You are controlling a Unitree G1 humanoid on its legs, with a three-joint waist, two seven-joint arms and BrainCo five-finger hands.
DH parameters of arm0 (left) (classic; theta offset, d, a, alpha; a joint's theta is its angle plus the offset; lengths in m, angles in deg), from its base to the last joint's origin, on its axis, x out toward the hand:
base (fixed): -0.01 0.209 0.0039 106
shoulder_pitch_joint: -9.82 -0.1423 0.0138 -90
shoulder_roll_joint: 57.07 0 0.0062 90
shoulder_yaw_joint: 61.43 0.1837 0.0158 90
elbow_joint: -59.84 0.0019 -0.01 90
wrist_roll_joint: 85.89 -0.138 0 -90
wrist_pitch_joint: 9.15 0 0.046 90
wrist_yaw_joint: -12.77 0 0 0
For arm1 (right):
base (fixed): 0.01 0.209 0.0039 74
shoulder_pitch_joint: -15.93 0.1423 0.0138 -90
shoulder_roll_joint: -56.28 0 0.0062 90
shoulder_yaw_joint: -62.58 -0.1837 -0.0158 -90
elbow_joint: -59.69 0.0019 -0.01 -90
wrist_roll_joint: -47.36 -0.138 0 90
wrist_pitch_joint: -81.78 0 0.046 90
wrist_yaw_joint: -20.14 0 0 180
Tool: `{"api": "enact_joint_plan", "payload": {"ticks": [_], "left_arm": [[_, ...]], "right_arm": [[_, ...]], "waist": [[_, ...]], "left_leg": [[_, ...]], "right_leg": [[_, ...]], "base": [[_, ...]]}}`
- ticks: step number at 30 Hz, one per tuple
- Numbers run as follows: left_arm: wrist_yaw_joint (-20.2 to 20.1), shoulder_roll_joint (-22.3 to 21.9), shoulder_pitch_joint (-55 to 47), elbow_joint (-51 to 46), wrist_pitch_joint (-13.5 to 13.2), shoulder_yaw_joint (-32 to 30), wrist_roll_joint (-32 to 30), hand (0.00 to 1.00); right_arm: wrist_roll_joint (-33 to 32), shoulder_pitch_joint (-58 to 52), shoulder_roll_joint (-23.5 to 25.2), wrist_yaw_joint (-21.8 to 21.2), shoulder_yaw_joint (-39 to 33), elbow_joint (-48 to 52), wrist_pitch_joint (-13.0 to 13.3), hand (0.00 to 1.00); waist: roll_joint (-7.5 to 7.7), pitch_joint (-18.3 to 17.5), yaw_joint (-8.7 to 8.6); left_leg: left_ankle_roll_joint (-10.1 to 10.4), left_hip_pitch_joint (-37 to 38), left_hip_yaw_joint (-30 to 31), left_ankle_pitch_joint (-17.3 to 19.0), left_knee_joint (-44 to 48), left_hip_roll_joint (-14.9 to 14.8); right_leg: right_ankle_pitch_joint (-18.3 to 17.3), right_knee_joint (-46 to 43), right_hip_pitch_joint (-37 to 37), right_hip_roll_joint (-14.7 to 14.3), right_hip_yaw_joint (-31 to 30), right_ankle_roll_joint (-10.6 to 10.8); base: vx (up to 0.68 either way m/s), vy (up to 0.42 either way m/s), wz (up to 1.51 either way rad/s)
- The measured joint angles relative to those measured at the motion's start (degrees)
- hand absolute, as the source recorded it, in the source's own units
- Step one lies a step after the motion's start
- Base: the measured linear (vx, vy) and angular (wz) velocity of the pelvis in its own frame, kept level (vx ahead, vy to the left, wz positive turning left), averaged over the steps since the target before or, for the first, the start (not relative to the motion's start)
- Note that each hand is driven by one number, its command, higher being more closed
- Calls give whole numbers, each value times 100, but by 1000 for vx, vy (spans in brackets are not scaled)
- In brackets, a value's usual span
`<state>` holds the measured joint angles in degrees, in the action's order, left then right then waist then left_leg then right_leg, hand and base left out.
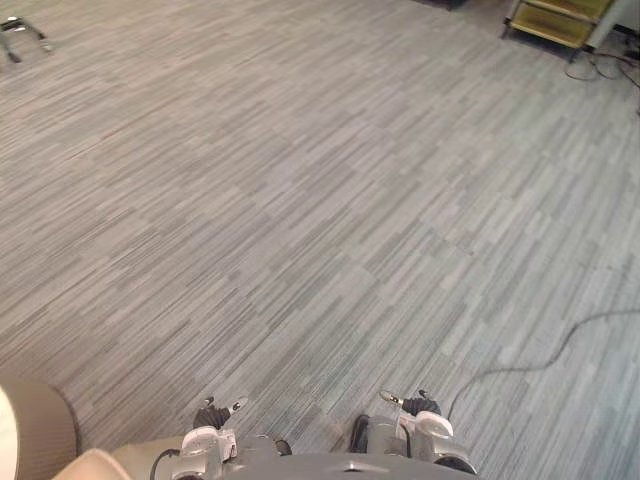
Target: Pick up cushions and gather them together orderly.
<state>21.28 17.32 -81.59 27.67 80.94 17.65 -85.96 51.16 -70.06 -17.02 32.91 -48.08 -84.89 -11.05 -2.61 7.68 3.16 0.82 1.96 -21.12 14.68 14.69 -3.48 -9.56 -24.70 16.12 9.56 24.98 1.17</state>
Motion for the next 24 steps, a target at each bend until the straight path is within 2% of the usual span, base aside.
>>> {"api": "enact_joint_plan", "payload": {"ticks": [2, 3, 5, 7, 8, 9, 10, 11, 12, 13, 14, 16, 18, 19, 20, 21, 22, 23, 24], "left_arm": [[1, 156, 14, 93, 10, 117, -2, 0], [2, 198, 51, 130, 9, 138, -3, 0], [0, 143, 89, 131, 1, 214, -19, 0], [-13, 82, 90, 137, 3, 274, -66, 0], [-13, 41, 79, 135, 4, 310, -138, 0], [-26, -3, 56, 115, 0, 307, -124, 0], [-25, -31, 53, 38, -2, 252, -133, 0], [-26, -36, 44, 4, -3, 249, -131, 0], [-27, -44, 23, -68, -10, 261, -185, 0], [-28, -43, 19, -94, -10, 260, -202, 0], [-31, -41, 27, -166, -11, 250, -202, 0], [-32, -40, 20, -317, -15, 247, -204, 0], [-34, -62, 21, -370, -20, 249, -246, 0], [-45, -123, 12, -367, -20, 238, -259, 0], [-43, -128, 51, -363, -16, 204, -306, 0], [-36, -99, 45, -362, -29, 203, -377, 0], [-42, -84, 40, -363, -29, 176, -344, 0], [-57, -32, 68, -384, -29, 193, -362, 0], [-56, -32, 70, -408, -29, 183, -374, 0]], "right_arm": [[2, -6, 11, 11, 37, -84, -10, 0], [-1, -30, -54, 25, 23, -56, 8, 0], [-5, -80, -209, 33, 20, -66, 15, 0], [-10, -176, -233, 53, 12, -67, 16, 0], [-11, -238, -257, 60, 0, -66, 15, 0], [-12, -348, -281, 69, -10, -43, 17, 0], [-14, -385, -295, 104, 39, -35, 21, 0], [-18, -384, -272, 117, 51, -33, 20, 0], [-21, -384, -279, 139, 125, 44, 30, 0], [-26, -393, -270, 154, 146, 82, 32, 0], [-92, -370, -235, 160, 126, 199, 32, 0], [-132, -376, -213, 169, 114, 207, 32, 0], [-136, -407, -208, 234, 72, 220, 26, 0], [-138, -451, -219, 273, 65, 298, 25, 0], [-151, -469, -148, 274, 103, 377, 8, 0], [-173, -504, -3, 271, 178, 460, 29, 0], [-178, -487, 57, 271, 184, 430, 26, 0], [-178, -458, 140, 269, 176, 403, 20, 0], [-176, -406, 161, 270, 149, 404, 13, 0]], "waist": [[66, 39, -17], [7, 79, -53], [-58, 109, -122], [-63, 116, -160], [-97, 138, -157], [-137, 168, -134], [-197, 212, -127], [-171, 247, -95], [-202, 230, -22], [-226, 230, -16], [-253, 246, -2], [-206, 277, 26], [-202, 287, 20], [-252, 265, 55], [-146, 210, 57], [-52, 180, 82], [-23, 170, 147], [69, 137, 218], [72, 136, 249]], "left_leg": [[48, 137, 2, 35, -24, 35], [129, 232, 73, 90, -21, 12], [144, 287, 76, 82, 109, -93], [144, 95, 84, 82, 731, -224], [185, -84, 82, 51, 1443, -387], [264, -261, 88, -103, 2191, -566], [87, -557, 222, -666, 3218, -756], [37, -730, 282, -898, 3655, -825], [-27, -1011, 432, -443, 4195, -857], [-24, -1160, 512, -206, 4293, -858], [-8, -1565, 685, 161, 4179, -805], [12, -1954, 765, 326, 3507, -750], [131, -2119, 873, 209, 2339, -667], [135, -2040, 992, -488, 1487, -629], [111, -1867, 779, -361, 1326, -479], [49, -1743, 621, -411, 1131, -438], [55, -1727, 589, -402, 1177, -435], [42, -1793, 592, -391, 1407, -399], [-53, -1781, 611, -334, 1607, -350]], "right_leg": [[472, 680, -73, -201, 104, -208], [729, 761, -143, -283, -4, -281], [636, 835, -262, -405, -60, -255], [526, 869, -391, -450, -77, -236], [486, 963, -582, -521, -94, -229], [431, 1031, -770, -602, -160, -224], [336, 1063, -1049, -663, -288, -202], [288, 1095, -1179, -653, -426, -208], [111, 1093, -1264, -659, -692, -238], [64, 1073, -1275, -658, -807, -223], [9, 1068, -1308, -625, -1044, -162], [-98, 993, -1363, -462, -1267, 7], [-261, 904, -1488, -296, -1395, 262], [-419, 795, -1518, -270, -1535, 486], [-415, 816, -1610, -148, -1658, 546], [-352, 977, -1596, -217, -1632, 455], [-243, 1120, -1617, -312, -1660, 341], [-29, 1428, -1738, -399, -1610, 215], [102, 1657, -1907, -348, -1712, 250]], "base": [[209, -82, -62], [216, -79, -32], [240, -61, -28], [241, -53, -12], [191, -38, -15], [282, -26, -36], [232, -13, -50], [245, 83, -81], [150, 109, -80], [238, 169, -100], [218, 167, -81], [240, 217, -65], [260, 276, -38], [323, 329, -36], [424, 320, -40], [367, 187, -34], [347, 82, -40], [311, 49, -45], [371, 119, -39]]}}
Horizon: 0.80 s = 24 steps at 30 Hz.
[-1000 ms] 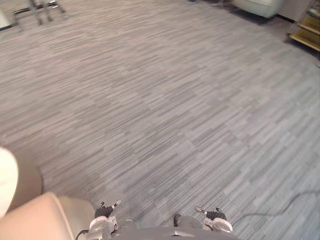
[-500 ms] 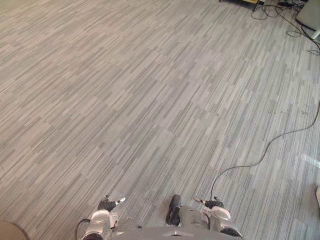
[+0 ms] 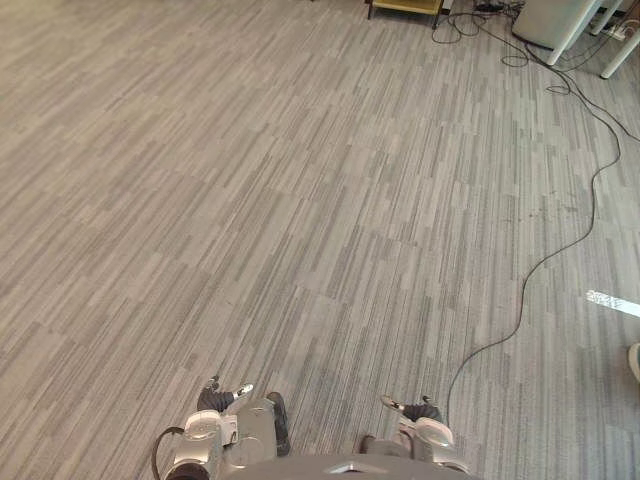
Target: Pick up cushions and gather them together orderly.
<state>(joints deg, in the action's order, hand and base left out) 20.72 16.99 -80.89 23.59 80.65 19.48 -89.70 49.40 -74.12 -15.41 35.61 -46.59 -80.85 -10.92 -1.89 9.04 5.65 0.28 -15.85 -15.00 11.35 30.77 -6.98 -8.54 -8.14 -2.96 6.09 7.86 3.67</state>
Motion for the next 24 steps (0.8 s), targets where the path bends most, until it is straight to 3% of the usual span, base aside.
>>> {"api": "enact_joint_plan", "payload": {"ticks": [3, 5, 6, 7, 8, 10, 14, 16, 17, 18, 19, 20, 22, 24], "left_arm": [[-4, -20, -5, 105, 12, -23, -37, 0], [-5, -30, -45, 154, 24, 44, -60, 0], [-11, 1, -40, 169, 26, 79, -76, 0], [-8, 91, -47, 192, 40, 242, -83, 0], [-8, 104, -69, 193, 43, 286, -90, 0], [-3, 144, -117, 195, 113, 355, -89, 0], [4, 130, -119, 226, 130, 353, -86, 0], [9, 127, -60, 333, 137, 356, -88, 0], [8, 132, -57, 367, 137, 378, -91, 0], [4, 200, -80, 371, 132, 382, -97, 0], [5, 222, -68, 380, 128, 381, -102, 0], [5, 100, 25, 526, 122, 347, -135, 0], [6, 32, 142, 578, 112, 353, -155, 0], [3, 34, 139, 655, 102, 350, -183, 0]], "right_arm": [[22, 23, -19, -6, -28, 6, 5, 0], [66, 24, -61, -31, -80, 9, 1, 0], [69, 28, -46, -42, -76, 10, -3, 0], [51, -35, -27, -58, -80, 43, -28, 0], [101, -35, -49, -49, -122, 65, -12, 0], [230, -75, -71, -53, -144, 62, -8, 0], [264, 12, -98, -53, -153, 11, -3, 0], [262, 78, -150, -52, -149, 5, -3, 0], [260, 112, -170, -52, -140, -5, -7, 0], [224, -3, -155, -67, -134, -48, -6, 0], [215, -10, -150, -59, -175, -65, 2, 0], [237, 268, -302, -51, -183, -237, -5, 0], [239, 411, -345, -51, -197, -292, -7, 0], [210, 388, -336, -60, -243, -430, 4, 0]], "waist": [[34, -82, 15], [-21, -137, 57], [39, -105, 27], [110, -91, -49], [127, -87, -84], [113, -80, -218], [115, -82, -272], [86, -67, -334], [100, -55, -393], [242, -23, -439], [282, -10, -466], [35, 91, -402], [10, 220, -436], [29, 198, -489]], "left_leg": [[-142, 250, 37, 187, -83, 266], [-152, 685, 65, 550, -626, 367], [-188, 804, 23, 635, -729, 452], [-279, 1106, -20, 722, -796, 560], [-300, 1263, -12, 754, -807, 584], [-315, 1808, 152, 873, -1029, 569], [-235, 2329, 252, 830, -1496, 363], [-146, 2498, 335, 780, -1778, 148], [-78, 2607, 424, 742, -1917, 101], [78, 2816, 489, 709, -2068, 166], [199, 2923, 568, 721, -2120, 168], [257, 2956, 661, 626, -2237, 27], [213, 3009, 974, 370, -2507, 210], [234, 3211, 944, 214, -2467, 164]], "right_leg": [[14, -95, -78, 255, -157, 62], [-218, -1124, 417, 361, -305, 421], [-318, -1863, 734, 493, -316, 578], [-46, -3335, 1292, 742, -348, 803], [160, -3790, 1452, 813, -340, 824], [-291, -4942, 1817, 960, 22, 515], [-828, -4281, 2259, 789, 901, 30], [-617, -2935, 2664, 473, 1030, -79], [-202, -2143, 2744, 382, 998, -84], [872, -957, 2600, 358, 974, -113], [1559, -765, 2452, 342, 995, -321], [1456, -829, 2423, 120, 997, -390], [1085, -1272, 2527, 156, 888, -393], [601, -1740, 2524, 164, 852, -387]], "base": [[289, 170, -39], [237, 157, -56], [259, 154, -22], [215, 102, -5], [285, 82, 11], [291, -10, 21], [268, -115, 19], [378, -255, 28], [469, -334, 45], [431, -291, 45], [410, -258, 2], [290, -184, -24], [242, -188, -25], [344, -198, -1]]}}
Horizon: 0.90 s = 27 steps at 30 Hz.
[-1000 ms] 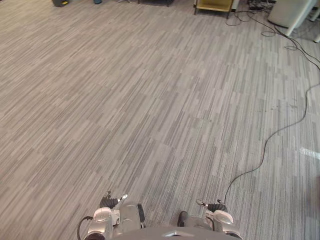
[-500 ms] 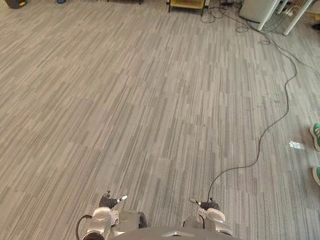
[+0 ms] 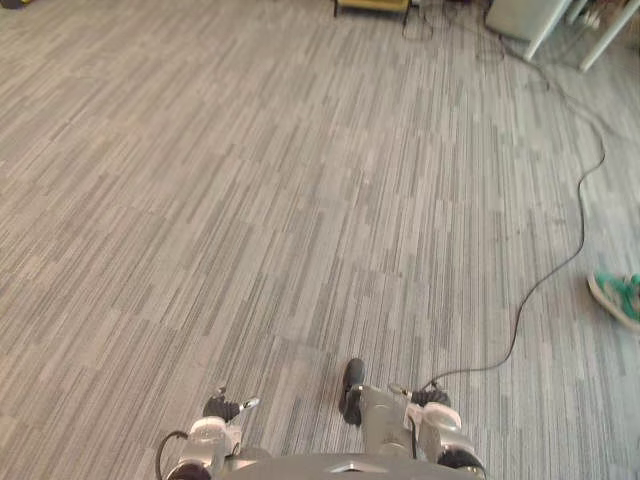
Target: Pick up cushions and gather them together orderly.
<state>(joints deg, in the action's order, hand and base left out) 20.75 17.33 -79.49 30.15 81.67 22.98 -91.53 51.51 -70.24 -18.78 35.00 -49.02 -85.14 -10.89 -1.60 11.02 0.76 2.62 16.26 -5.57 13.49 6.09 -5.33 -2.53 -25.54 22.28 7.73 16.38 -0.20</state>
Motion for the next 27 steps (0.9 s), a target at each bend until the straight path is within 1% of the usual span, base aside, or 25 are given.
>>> {"api": "enact_joint_plan", "payload": {"ticks": [1, 2, 3, 4, 5, 6, 7, 8, 9, 10, 11, 13, 14, 15, 16, 17, 18, 19, 20, 21, 22, 23, 24, 26, 27], "left_arm": [[1, 4, -10, 30, 0, -3, -30, 0], [1, 4, -9, 45, 0, -4, -30, 0], [-1, 1, -51, 85, 2, -15, -29, 0], [-6, -6, -58, 85, 3, -47, -22, 0], [-12, -10, -82, 43, 3, -113, -20, 0], [-13, 0, -95, -73, 2, -131, -20, 0], [-15, 7, -127, -114, -3, -127, -21, 0], [-15, 27, -152, -120, -6, -111, -23, 0], [-62, 24, -145, -135, -11, -86, -25, 0], [-96, 20, -146, -238, -21, -101, -20, 0], [-100, 19, -147, -297, -24, -99, -17, 0], [-93, 28, -152, -456, -61, -94, -18, 0], [-90, 23, -139, -512, -92, -64, -21, 0], [-89, 22, -136, -540, -93, -37, -23, 0], [-81, 13, -140, -559, -95, 16, -25, 0], [-83, 2, -151, -560, -111, 16, -13, 0], [-81, 17, -118, -559, -128, 16, -29, 0], [-62, 107, -87, -559, -150, 60, -94, 0], [-63, 145, -82, -542, -153, 61, -97, 0], [-76, 188, -14, -516, -158, -24, -72, 0], [-76, 186, -13, -504, -155, -75, -71, 0], [-75, 189, -24, -496, -154, -118, -72, 0], [-71, 182, -54, -434, -150, -191, -70, 0], [-76, 170, -106, -348, -145, -182, -64, 0], [-70, 195, -110, -301, -127, -103, -67, 0]], "right_arm": [[32, -6, -5, -5, 7, -12, 0, 0], [32, -14, -4, -9, 4, -22, 0, 0], [59, -58, -16, -65, -17, -65, 3, 0], [60, -73, -18, -72, -41, -50, 2, 0], [59, -128, -43, -110, -78, -16, -1, 0], [68, -181, -59, -126, -28, -21, -3, 0], [63, -213, -74, -141, 27, -23, -4, 0], [55, -257, -91, -168, 93, -14, 4, 0], [51, -298, -116, -180, 126, -17, 7, 0], [21, -300, -112, -179, 113, -21, -15, 0], [20, -327, -114, -176, 113, -29, -17, 0], [12, -379, -110, -167, 101, -56, -30, 0], [11, -378, -100, -158, 59, -65, -30, 0], [7, -380, -96, -153, 55, -63, -28, 0], [7, -399, -92, -139, 49, -59, -29, 0], [8, -426, -89, -104, 49, -55, -29, 0], [1, -417, -56, -87, 57, -62, -40, 0], [-4, -380, 60, -74, 77, -63, -32, 0], [-5, -336, 103, -68, 68, -76, -36, 0], [-7, -242, 127, -55, 61, -101, -33, 0], [-5, -203, 123, -55, 59, -114, -34, 0], [-4, -199, 130, -55, 59, -113, -28, 0], [9, -202, 122, -56, 58, -110, -16, 0], [29, -205, 66, -62, 50, -116, -8, 0], [35, -261, 88, -69, 49, -98, -11, 0]], "waist": [[-16, -46, -22], [-15, -64, -26], [-111, -129, -9], [-145, -142, -15], [-242, -150, -20], [-339, -147, -10], [-361, -140, -2], [-384, -144, 12], [-372, -138, 13], [-408, -155, 42], [-348, -120, 82], [-329, -105, 163], [-308, -102, 211], [-300, -97, 225], [-306, -100, 239], [-286, -111, 284], [-196, -145, 296], [-27, -227, 293], [11, -200, 307], [22, -190, 404], [46, -200, 425], [84, -226, 439], [105, -301, 515], [22, -353, 550], [91, -372, 495]], "left_leg": [[11, -20, 90, 1, 200, -77], [14, -53, 106, 2, 323, -115], [125, -397, 207, 70, 1154, -295], [129, -533, 260, 68, 1465, -351], [310, -975, 436, -103, 2569, -513], [409, -1348, 551, -759, 3684, -653], [466, -1448, 545, -1161, 4028, -696], [477, -1574, 532, -1441, 4411, -748], [264, -1969, 381, -1136, 5208, -839], [93, -2381, 172, -636, 5675, -834], [74, -2583, 71, -455, 5758, -817], [-17, -3213, -252, 71, 5352, -733], [-14, -3440, -482, 175, 4483, -609], [-16, -3497, -573, 169, 3932, -534], [-25, -3537, -632, -138, 2544, -341], [-219, -3444, -626, -1045, 1884, -208], [-210, -3341, -727, -954, 1755, -56], [-270, -3327, -808, -993, 1592, 98], [-313, -3360, -814, -910, 1693, 98], [-397, -3461, -813, -743, 1988, 64], [-542, -3427, -828, -648, 2213, 94], [-576, -3375, -848, -615, 2249, 139], [-583, -3144, -852, -388, 2158, 257], [-556, -2796, -855, 3, 1797, 327], [-571, -2618, -881, 68, 1673, 482]], "right_leg": [[-274, -164, -19, -56, 26, 18], [-355, -180, -40, -96, 26, 32], [-474, -13, -200, -271, 76, -9], [-475, 56, -273, -326, 117, -12], [-499, 217, -517, -476, 187, -31], [-587, 320, -859, -665, 185, -107], [-635, 381, -1020, -719, 145, -134], [-675, 477, -1198, -751, 104, -169], [-775, 672, -1521, -812, 8, -220], [-840, 857, -1837, -805, -127, -196], [-855, 981, -1998, -781, -167, -170], [-849, 1247, -2542, -603, -209, -9], [-907, 1354, -2770, -431, -229, 123], [-952, 1420, -2874, -349, -241, 224], [-1081, 1521, -3070, -201, -259, 461], [-1208, 1582, -3208, -111, -306, 552], [-1222, 1665, -3286, -25, -375, 597], [-1041, 1941, -3303, -7, -496, 399], [-838, 2065, -3309, -70, -558, 345], [-497, 2260, -3422, -88, -576, 412], [-281, 2275, -3516, 7, -726, 463], [-227, 2208, -3527, 55, -812, 503], [-217, 1790, -3415, 160, -985, 547], [-318, 874, -3053, 229, -1135, 693], [-390, -431, -2497, 441, -1271, 907]], "base": [[361, -176, 2], [297, -126, -3], [242, -92, -7], [306, -88, -5], [410, -87, -17], [434, -78, -26], [397, -40, -32], [329, 7, -28], [409, 28, -30], [399, 31, -30], [394, 71, -27], [432, 142, -20], [401, 179, -16], [423, 235, -13], [536, 349, -9], [545, 335, -4], [546, 284, 10], [273, 89, 9], [434, 147, 2], [406, 190, -6], [406, 190, -3], [430, 245, -15], [354, 191, -33], [350, 195, -36], [313, 147, 2]]}}
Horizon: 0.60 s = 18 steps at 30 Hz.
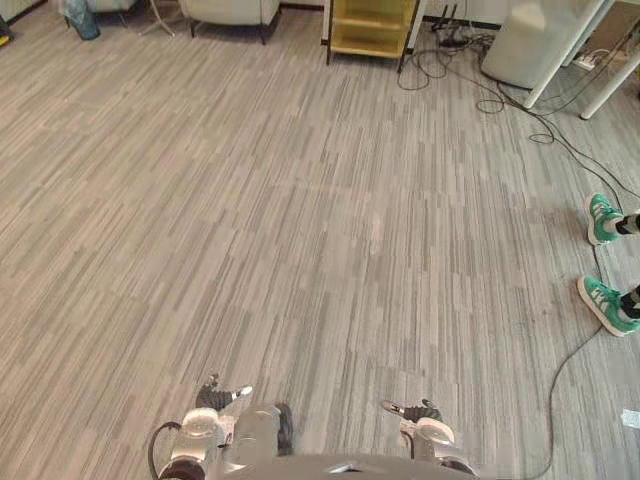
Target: Pick up cushions and gather them together orderly.
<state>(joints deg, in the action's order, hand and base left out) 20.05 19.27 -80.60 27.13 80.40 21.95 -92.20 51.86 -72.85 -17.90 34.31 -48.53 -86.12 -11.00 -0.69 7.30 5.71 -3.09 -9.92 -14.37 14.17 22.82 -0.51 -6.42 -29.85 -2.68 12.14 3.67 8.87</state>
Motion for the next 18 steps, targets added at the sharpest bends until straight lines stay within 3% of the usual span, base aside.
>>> {"api": "enact_joint_plan", "payload": {"ticks": [1, 2, 3, 4, 5, 7, 8, 9, 11, 12, 13, 14, 15, 16, 18], "left_arm": [[0, 76, -4, 9, 39, 56, 3, 0], [4, 100, -22, 11, 57, 51, 5, 0], [20, 121, -61, 12, 109, 51, 4, 0], [45, 117, -88, 8, 147, 45, 7, 0], [72, 114, -86, 7, 153, 47, 7, 0], [109, 62, -81, 17, 164, 26, 54, 0], [110, 27, -82, 17, 164, 0, 57, 0], [120, -23, -82, 18, 166, -15, 67, 0], [120, -61, -66, 26, 165, -2, 65, 0], [120, -62, -57, 38, 162, 2, 63, 0], [121, -59, -38, 85, 159, -26, 79, 0], [121, -22, -25, 86, 157, -42, 72, 0], [121, -5, -21, 100, 157, -47, 61, 0], [118, -45, 31, 243, 156, -72, 44, 0], [111, -173, 97, 338, 142, -45, 44, 0]], "right_arm": [[14, -122, 36, -24, 2, 57, -22, 0], [10, -151, 51, -60, -2, 118, -27, 0], [45, -201, -29, -64, -5, 114, -22, 0], [30, -216, -37, -73, -35, 109, -17, 0], [39, -195, -35, -73, -45, 121, -8, 0], [41, -102, -36, -107, -47, 136, 9, 0], [42, -92, -38, -108, -46, 135, 11, 0], [40, -78, -40, -110, -45, 152, 17, 0], [39, -4, -39, -110, -46, 206, 5, 0], [41, 23, -35, -109, -44, 205, 6, 0], [35, 52, -14, -111, -44, 196, 2, 0], [35, 61, 0, -111, -42, 184, -3, 0], [25, 63, -2, -119, -42, 170, -5, 0], [34, 163, -62, -120, -59, 107, -1, 0], [35, 268, -220, -122, -60, 81, 12, 0]], "waist": [[58, 13, -107], [80, 14, -120], [76, 45, -176], [11, 85, -211], [-9, 96, -236], [-3, 135, -295], [0, 137, -292], [-23, 150, -304], [-48, 186, -372], [-46, 209, -400], [50, 299, -403], [157, 358, -413], [190, 378, -426], [73, 411, -447], [-160, 380, -437]], "left_leg": [[-14, 194, 5, 93, 1, 107], [-26, 331, 1, 154, -3, 152], [-62, 635, 20, 228, -45, 190], [-73, 957, 38, 242, -222, 208], [-72, 1111, 57, 241, -325, 205], [-70, 1709, 173, 240, -765, 122], [-69, 1810, 195, 239, -845, 90], [-55, 1965, 239, 247, -988, -36], [-6, 2078, 356, 240, -1145, -203], [115, 2160, 409, 250, -1267, -305], [157, 2382, 506, 249, -1423, -316], [282, 2556, 598, 304, -1491, -286], [347, 2668, 671, 342, -1517, -285], [442, 2844, 798, 407, -1509, -434], [453, 2818, 1031, 268, -1333, -647]], "right_leg": [[109, -1428, 580, 140, -100, 239], [117, -2144, 872, 182, -127, 250], [38, -3054, 1232, 220, 39, 118], [-151, -3484, 1509, 267, 345, -177], [-256, -3563, 1628, 267, 512, -283], [-713, -2934, 2005, 239, 1268, -548], [-801, -2624, 2085, 219, 1399, -576], [-830, -1707, 2259, 106, 1577, -588], [-548, -355, 2402, -87, 1570, -568], [-127, 629, 2465, -178, 1498, -511], [467, 1702, 2450, -235, 1266, -419], [648, 2246, 2366, -205, 1010, -405], [814, 2287, 2354, -193, 919, -403], [1299, 1888, 2385, -267, 879, -399], [1208, 1157, 2643, -422, 905, -551]], "base": [[293, 115, 19], [305, 73, 24], [308, 48, 10], [309, 39, 7], [376, 0, 8], [385, -66, 18], [329, -125, 25], [327, -165, 29], [301, -177, 35], [409, -276, 40], [538, -369, 46], [559, -394, 36], [485, -328, 28], [564, -391, 20], [420, -286, 8]]}}
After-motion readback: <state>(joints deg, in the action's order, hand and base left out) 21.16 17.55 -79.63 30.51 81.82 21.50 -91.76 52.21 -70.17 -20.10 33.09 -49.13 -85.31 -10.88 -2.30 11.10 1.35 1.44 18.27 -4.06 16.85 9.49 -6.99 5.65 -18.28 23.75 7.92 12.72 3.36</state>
